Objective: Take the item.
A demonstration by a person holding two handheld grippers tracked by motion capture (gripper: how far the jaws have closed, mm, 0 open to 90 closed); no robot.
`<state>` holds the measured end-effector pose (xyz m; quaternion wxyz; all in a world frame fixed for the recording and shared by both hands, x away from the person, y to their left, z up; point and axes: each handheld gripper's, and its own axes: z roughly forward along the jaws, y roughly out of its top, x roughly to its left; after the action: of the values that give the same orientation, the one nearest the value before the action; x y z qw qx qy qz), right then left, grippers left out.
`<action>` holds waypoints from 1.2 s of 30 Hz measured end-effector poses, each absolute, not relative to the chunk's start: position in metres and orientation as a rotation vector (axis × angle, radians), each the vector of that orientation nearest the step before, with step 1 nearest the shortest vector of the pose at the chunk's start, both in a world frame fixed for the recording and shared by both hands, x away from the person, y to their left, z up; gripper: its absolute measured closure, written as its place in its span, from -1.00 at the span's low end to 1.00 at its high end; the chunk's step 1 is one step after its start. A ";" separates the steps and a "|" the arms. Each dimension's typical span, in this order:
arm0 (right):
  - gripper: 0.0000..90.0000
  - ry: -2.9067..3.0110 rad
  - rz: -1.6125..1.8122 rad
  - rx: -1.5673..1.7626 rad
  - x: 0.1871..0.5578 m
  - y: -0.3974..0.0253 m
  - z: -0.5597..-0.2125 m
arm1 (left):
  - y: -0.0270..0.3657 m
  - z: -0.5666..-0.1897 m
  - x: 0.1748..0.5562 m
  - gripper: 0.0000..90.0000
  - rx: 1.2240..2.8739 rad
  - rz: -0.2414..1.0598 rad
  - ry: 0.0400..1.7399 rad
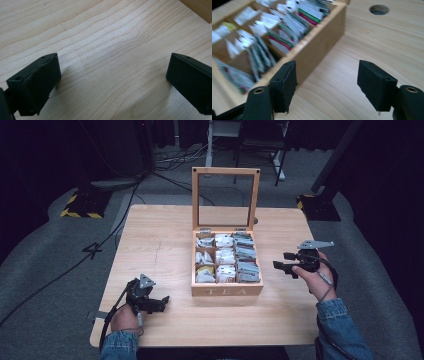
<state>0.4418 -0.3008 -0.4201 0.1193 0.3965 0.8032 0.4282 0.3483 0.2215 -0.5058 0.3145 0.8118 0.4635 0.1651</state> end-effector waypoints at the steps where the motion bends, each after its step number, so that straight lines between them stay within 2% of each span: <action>1: -0.27 2.355 1.294 1.153 0.439 -0.296 -0.416 | 0.221 -0.506 0.348 -1.00 2.139 0.435 1.222; 17: -0.23 2.396 1.362 1.018 0.424 -0.258 -0.384 | 0.221 -0.506 0.348 -1.00 2.140 0.435 1.221; 36: -0.10 2.476 1.388 0.920 0.427 -0.201 -0.379 | 0.221 -0.506 0.349 -1.00 2.139 0.435 1.223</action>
<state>0.4268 -0.2011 -0.3794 0.0786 0.3074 0.8272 0.4638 0.3486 0.2214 -0.5058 0.3144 0.8116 0.4639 0.1651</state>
